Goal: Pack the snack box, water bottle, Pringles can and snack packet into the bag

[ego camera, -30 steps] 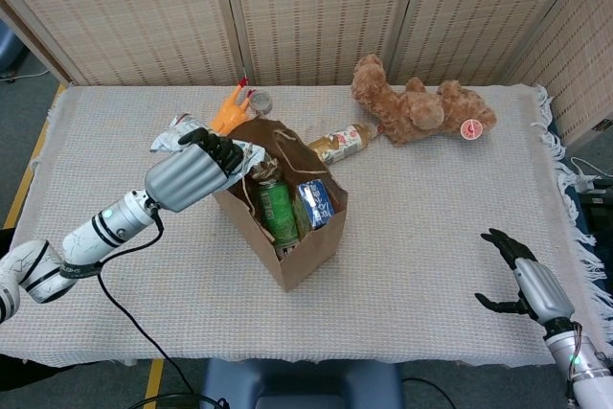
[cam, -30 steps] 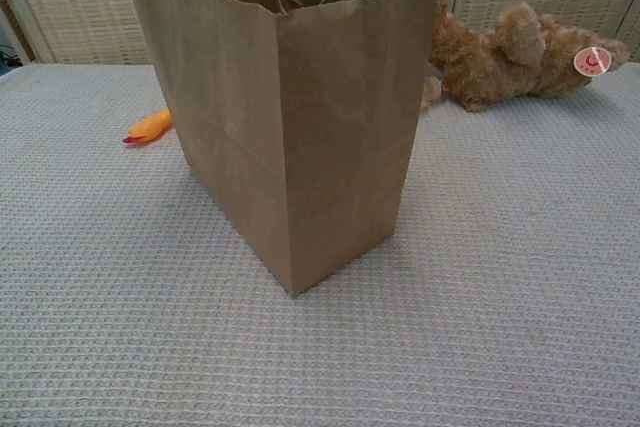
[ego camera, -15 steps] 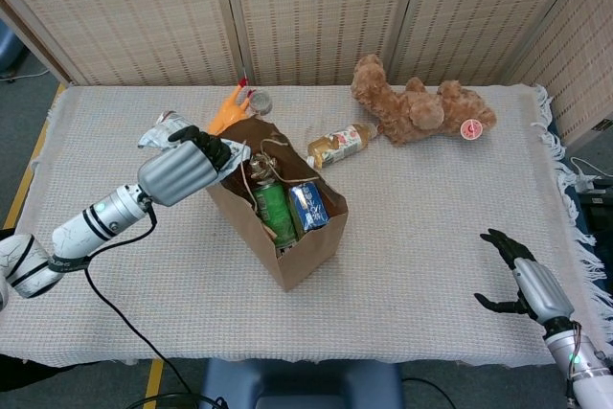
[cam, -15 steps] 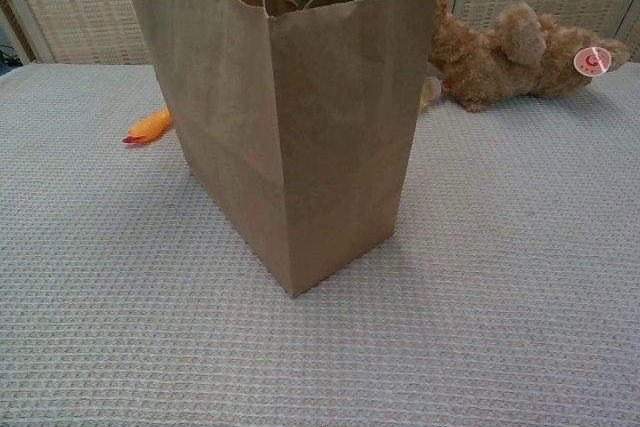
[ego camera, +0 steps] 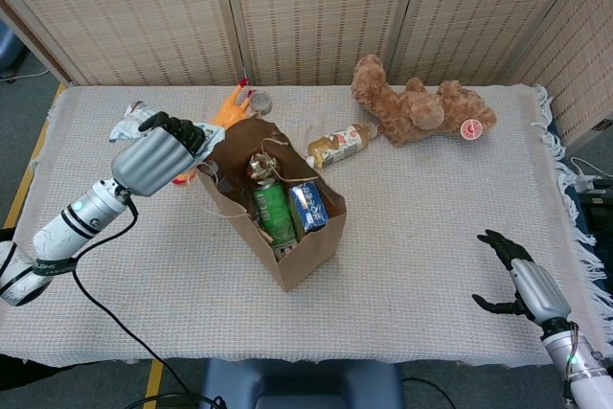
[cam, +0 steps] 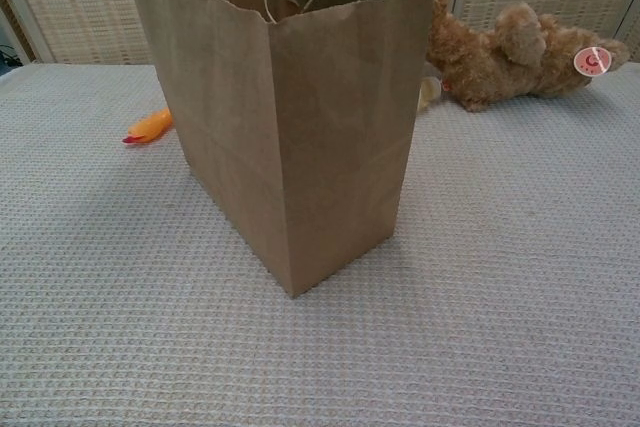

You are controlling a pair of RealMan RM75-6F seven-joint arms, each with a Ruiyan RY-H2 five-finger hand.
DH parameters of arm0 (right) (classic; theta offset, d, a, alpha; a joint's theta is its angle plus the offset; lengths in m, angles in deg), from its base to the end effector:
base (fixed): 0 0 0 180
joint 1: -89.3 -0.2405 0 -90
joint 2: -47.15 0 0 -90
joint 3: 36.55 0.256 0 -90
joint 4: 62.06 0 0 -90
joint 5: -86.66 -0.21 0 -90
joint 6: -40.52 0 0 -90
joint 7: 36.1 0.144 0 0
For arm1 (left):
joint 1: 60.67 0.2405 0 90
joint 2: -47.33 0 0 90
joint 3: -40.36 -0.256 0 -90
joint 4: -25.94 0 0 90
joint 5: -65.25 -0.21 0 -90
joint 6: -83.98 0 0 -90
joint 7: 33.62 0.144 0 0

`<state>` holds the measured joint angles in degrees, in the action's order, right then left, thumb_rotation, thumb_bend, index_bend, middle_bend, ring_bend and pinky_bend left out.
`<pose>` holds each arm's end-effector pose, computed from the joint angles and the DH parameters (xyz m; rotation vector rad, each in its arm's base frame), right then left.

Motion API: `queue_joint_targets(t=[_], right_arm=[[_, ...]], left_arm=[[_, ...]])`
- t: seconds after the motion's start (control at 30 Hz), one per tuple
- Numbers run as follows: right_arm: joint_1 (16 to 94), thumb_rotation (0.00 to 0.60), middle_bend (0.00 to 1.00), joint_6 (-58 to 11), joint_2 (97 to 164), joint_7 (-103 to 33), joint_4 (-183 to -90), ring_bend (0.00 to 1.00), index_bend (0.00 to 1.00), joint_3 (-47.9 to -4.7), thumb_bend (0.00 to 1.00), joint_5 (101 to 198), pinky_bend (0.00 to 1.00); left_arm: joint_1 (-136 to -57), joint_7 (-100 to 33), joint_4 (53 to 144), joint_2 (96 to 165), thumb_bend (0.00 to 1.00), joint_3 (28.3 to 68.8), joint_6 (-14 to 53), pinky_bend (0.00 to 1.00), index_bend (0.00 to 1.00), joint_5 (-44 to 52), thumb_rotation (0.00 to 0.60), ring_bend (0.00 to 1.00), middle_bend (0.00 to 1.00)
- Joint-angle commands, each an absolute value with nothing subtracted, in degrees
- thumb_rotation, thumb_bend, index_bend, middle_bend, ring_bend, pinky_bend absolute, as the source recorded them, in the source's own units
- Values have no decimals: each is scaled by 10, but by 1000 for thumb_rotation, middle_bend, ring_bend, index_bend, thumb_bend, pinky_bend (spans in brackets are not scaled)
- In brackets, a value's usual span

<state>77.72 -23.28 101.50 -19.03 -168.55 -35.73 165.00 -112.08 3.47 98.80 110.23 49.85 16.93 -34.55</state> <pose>-0.2887 -0.1923 0.1413 1.3801 -1.5014 0.9079 -0.1064 0.4089 0.1731 -1.7568 0.6447 -0.6348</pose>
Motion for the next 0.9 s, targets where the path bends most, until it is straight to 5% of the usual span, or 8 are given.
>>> queue_joint_targets(t=[0.03,0.33,0.9], right_arm=[[777,600,0,-233,1015,-191,-1686,0,113,-357,143,1650,0],[775,600,0,-229,1016,-191,-1687,0,113,-359,143,1652,0],[773,600,0,-226,1013,-182,-1688,0,113,-361,143,1661,0]], left_arm=[[-1115,22,991,1110,698,509,140,715,727,-342,600,622,727],[-1122,-24,1013,1128,697,522,56,716,725,-393,600,623,727],[-1151,7,1067,1157,695,507,85,707,717,-445,600,617,714]])
